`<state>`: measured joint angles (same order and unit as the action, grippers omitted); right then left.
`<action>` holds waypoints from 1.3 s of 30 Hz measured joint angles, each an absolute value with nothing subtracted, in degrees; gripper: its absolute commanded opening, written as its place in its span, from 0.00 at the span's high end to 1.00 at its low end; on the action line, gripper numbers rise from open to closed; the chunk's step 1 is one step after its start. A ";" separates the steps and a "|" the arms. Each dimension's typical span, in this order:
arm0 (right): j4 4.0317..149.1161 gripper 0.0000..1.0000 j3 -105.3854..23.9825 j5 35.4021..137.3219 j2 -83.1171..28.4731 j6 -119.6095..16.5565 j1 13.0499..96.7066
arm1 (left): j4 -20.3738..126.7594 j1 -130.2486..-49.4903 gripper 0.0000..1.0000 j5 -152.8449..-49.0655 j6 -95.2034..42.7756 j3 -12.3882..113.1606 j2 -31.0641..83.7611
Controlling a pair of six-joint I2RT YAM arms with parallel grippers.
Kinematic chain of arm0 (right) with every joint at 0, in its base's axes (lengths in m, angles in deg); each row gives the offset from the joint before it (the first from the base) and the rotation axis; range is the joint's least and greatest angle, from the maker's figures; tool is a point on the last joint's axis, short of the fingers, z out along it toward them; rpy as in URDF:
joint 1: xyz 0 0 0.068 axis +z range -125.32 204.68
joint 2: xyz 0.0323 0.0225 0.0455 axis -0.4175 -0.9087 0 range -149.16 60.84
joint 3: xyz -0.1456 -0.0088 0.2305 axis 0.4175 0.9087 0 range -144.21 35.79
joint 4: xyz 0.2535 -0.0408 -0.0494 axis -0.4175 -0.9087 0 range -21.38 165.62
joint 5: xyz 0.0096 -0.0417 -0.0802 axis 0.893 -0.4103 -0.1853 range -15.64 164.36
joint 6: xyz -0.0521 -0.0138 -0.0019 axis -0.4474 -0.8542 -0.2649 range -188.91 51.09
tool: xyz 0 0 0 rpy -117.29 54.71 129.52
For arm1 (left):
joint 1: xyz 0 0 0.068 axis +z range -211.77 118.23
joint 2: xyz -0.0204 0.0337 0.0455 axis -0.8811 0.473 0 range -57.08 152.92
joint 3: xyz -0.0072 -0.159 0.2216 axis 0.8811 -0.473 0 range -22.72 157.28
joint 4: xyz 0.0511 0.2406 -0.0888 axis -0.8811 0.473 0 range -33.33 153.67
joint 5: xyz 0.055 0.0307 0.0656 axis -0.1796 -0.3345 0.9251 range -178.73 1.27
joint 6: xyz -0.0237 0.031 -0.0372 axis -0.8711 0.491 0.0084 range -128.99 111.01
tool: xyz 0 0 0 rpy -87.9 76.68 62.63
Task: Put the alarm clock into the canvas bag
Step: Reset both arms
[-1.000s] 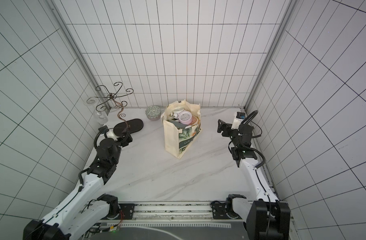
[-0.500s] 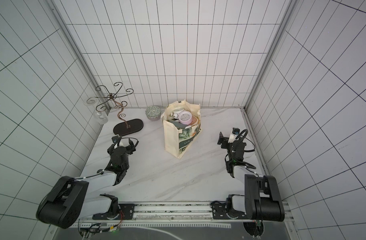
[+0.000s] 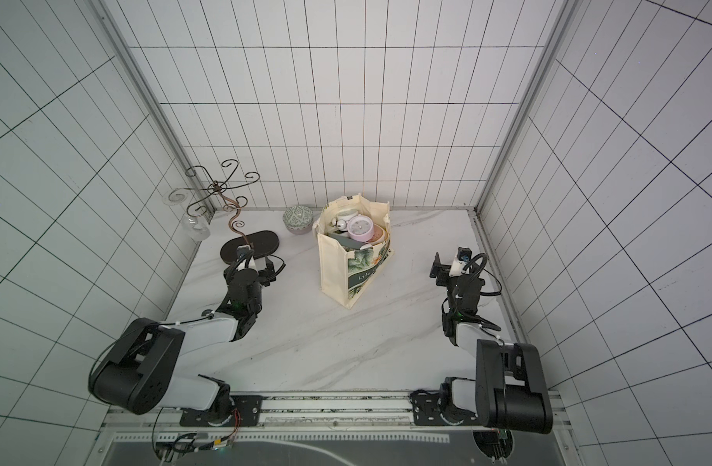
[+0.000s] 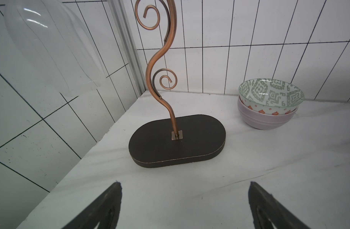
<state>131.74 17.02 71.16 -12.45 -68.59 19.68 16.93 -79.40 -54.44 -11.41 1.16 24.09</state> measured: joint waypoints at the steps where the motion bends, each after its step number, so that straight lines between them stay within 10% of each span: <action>1: 131.67 0.07 17.02 71.23 -12.02 -68.59 19.68 | 16.49 -79.40 0.03 -54.42 -11.30 0.29 23.52; 39: 147.83 0.00 23.43 77.26 -27.19 -70.93 21.61 | -3.22 -69.72 0.03 -68.85 -7.41 -3.82 33.51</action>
<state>147.83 23.43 77.26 -27.19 -70.93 21.61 -3.22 -69.72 -68.85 -7.41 -3.82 33.51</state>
